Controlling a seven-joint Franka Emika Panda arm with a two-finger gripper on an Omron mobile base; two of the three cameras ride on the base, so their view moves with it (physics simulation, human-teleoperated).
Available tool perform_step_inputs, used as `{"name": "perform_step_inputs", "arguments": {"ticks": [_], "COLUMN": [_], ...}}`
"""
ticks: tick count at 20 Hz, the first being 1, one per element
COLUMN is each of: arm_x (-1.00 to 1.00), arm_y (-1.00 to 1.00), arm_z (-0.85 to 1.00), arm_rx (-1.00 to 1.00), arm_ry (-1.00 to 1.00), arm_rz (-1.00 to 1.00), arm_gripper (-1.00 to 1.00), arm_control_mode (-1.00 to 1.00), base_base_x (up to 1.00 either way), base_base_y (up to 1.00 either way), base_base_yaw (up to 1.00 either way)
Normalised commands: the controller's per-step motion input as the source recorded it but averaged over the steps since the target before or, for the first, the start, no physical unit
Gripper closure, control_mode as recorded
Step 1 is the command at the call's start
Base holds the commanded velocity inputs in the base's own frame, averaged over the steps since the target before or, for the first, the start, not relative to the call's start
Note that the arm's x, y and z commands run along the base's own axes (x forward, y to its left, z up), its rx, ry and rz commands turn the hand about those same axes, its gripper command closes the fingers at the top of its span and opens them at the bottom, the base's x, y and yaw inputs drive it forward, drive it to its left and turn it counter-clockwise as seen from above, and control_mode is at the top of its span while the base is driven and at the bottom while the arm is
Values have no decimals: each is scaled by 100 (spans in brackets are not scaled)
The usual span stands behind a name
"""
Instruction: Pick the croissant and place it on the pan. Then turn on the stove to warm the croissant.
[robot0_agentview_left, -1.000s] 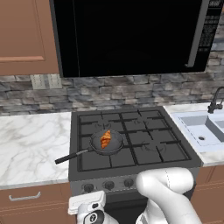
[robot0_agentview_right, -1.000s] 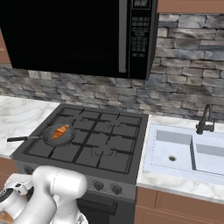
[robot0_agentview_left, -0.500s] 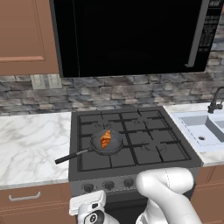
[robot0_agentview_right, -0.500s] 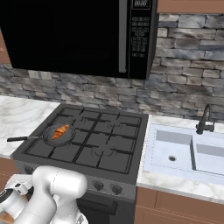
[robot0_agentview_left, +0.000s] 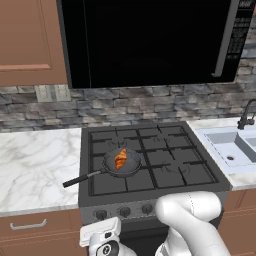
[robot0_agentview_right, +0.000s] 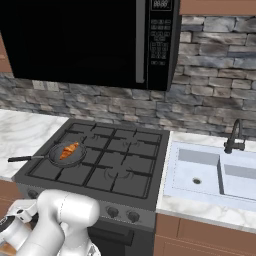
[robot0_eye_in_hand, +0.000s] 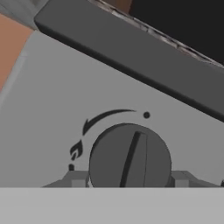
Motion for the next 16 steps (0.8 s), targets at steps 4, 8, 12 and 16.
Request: {"name": "perform_step_inputs", "arguments": {"ticks": [4,8,12,16], "arm_x": [0,0,0,0], "arm_y": [10,11,10,9], "arm_z": [0,0,0,0], "arm_rx": [-7,-10,-11,-12], "arm_ry": [0,0,0,0], "arm_rz": [1,2,2,2], "arm_gripper": [100,100,100,100], "arm_control_mode": [-100,-100,-100,-100], "base_base_x": [0,0,0,0], "base_base_y": [0,0,0,0], "base_base_yaw": [0,0,0,0]}}
